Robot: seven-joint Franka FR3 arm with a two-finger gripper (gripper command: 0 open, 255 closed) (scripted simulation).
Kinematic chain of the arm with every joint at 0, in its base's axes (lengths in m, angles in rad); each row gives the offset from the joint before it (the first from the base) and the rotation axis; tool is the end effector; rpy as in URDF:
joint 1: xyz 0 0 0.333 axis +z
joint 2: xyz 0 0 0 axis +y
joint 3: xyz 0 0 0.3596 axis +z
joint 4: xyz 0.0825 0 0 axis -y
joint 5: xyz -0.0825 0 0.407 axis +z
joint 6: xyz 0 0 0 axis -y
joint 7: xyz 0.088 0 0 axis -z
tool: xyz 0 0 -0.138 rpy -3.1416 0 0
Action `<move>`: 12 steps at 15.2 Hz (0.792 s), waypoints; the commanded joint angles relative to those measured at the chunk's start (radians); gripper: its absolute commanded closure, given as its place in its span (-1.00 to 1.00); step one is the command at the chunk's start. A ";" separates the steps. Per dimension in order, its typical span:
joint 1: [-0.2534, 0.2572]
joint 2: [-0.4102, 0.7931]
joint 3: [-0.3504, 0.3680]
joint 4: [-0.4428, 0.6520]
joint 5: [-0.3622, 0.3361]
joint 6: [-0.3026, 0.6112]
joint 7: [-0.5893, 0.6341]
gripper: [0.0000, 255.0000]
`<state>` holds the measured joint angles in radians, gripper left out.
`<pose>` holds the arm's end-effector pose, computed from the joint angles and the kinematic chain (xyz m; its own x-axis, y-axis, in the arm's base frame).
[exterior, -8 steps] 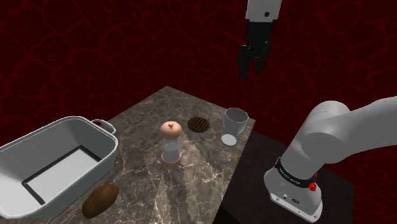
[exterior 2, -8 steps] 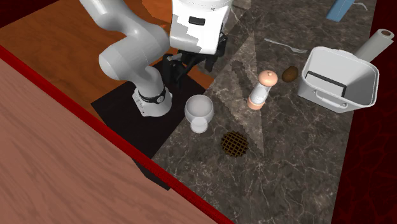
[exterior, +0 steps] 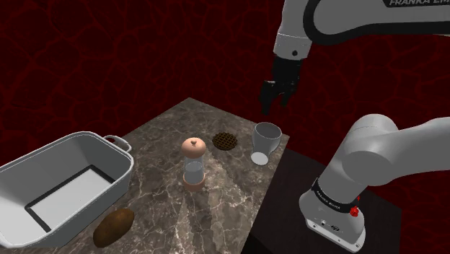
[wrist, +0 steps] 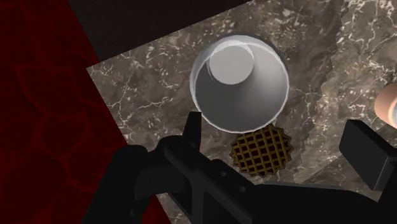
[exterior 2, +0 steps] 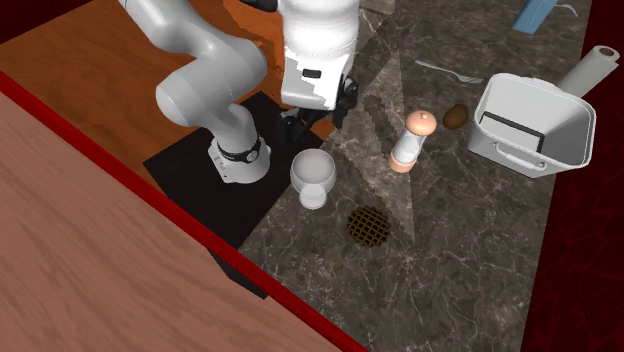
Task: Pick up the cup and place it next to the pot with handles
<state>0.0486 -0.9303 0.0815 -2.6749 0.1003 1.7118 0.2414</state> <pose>0.2565 0.0475 0.4832 0.9863 -0.1596 -0.0411 -0.1607 -0.9867 -0.0243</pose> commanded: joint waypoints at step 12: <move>0.063 -0.002 0.108 -0.312 0.133 0.434 0.087 -1.00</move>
<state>0.1080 -0.9404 0.1848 -2.9763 0.2279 2.1258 0.3270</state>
